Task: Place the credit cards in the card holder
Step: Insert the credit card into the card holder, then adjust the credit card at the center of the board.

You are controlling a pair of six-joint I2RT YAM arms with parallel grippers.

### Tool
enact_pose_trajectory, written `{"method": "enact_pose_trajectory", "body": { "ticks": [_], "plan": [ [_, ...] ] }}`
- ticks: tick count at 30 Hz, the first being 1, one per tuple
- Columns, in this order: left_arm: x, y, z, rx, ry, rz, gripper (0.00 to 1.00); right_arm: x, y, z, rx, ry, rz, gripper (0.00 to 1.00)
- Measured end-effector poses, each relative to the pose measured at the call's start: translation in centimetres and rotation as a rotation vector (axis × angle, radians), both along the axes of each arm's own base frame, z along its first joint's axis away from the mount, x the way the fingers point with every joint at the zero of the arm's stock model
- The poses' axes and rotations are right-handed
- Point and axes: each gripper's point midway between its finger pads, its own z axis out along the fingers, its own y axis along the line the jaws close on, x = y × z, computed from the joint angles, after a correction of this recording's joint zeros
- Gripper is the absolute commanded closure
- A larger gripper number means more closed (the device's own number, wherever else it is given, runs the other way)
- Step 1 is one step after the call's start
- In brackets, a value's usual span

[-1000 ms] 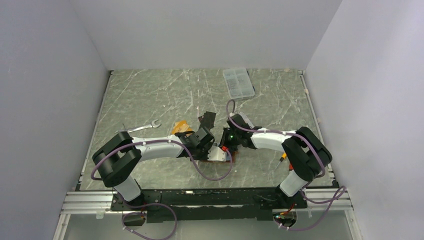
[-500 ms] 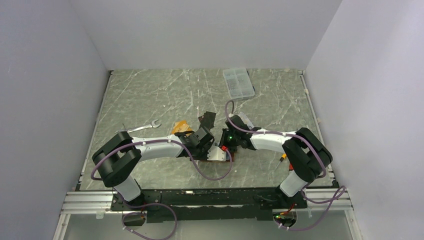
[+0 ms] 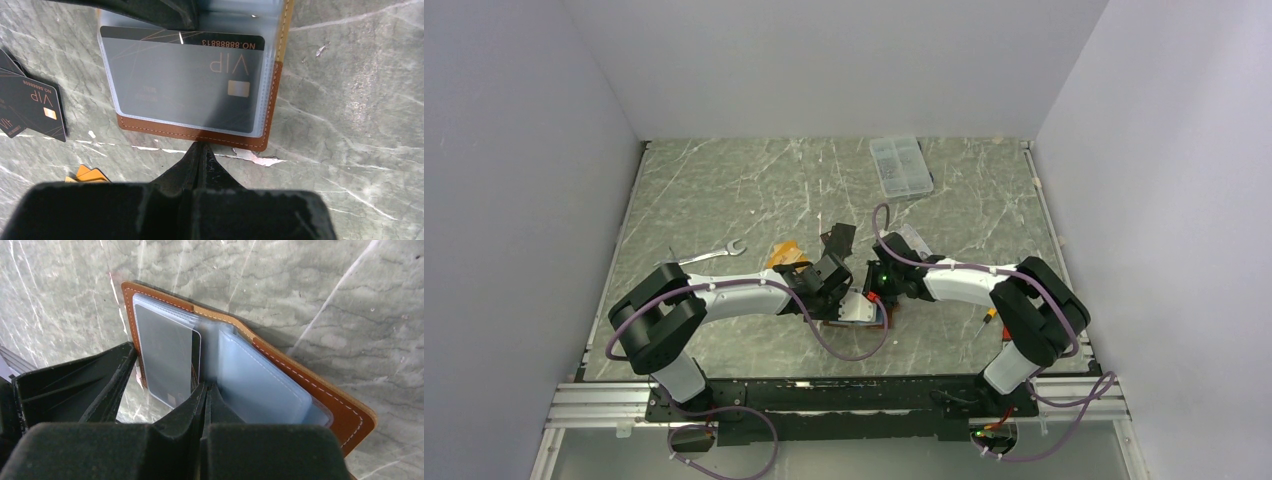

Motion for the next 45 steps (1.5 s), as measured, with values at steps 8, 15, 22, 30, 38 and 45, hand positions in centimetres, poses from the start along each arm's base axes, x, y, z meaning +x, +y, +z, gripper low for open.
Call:
{"method": "enact_pose_trajectory", "body": {
  "ticks": [8,15,22,30,38,45],
  "plan": [
    [0.0,0.0,0.0,-0.001,-0.001,0.000,1.00,-0.4,-0.7,0.6,-0.028,0.006,-0.001,1.00],
    [-0.1,0.1,0.2,-0.003,-0.001,0.000,1.00,-0.5,-0.3,0.8,-0.008,0.011,0.011,1.00],
    [-0.3,0.1,0.3,0.000,0.010,0.000,1.00,-0.4,0.6,0.6,0.012,0.029,0.033,1.00],
    [0.4,0.0,2.6,-0.023,0.010,0.022,1.00,3.6,-1.3,4.4,0.060,-0.042,-0.033,0.68],
    [3.3,0.9,9.4,-0.150,0.007,0.150,0.86,10.1,-6.1,11.1,0.104,-0.228,-0.132,0.48],
    [6.9,-2.3,13.5,-0.230,-0.011,0.188,0.71,14.7,-14.0,9.1,0.010,-0.244,-0.285,0.46]
  ]
}}
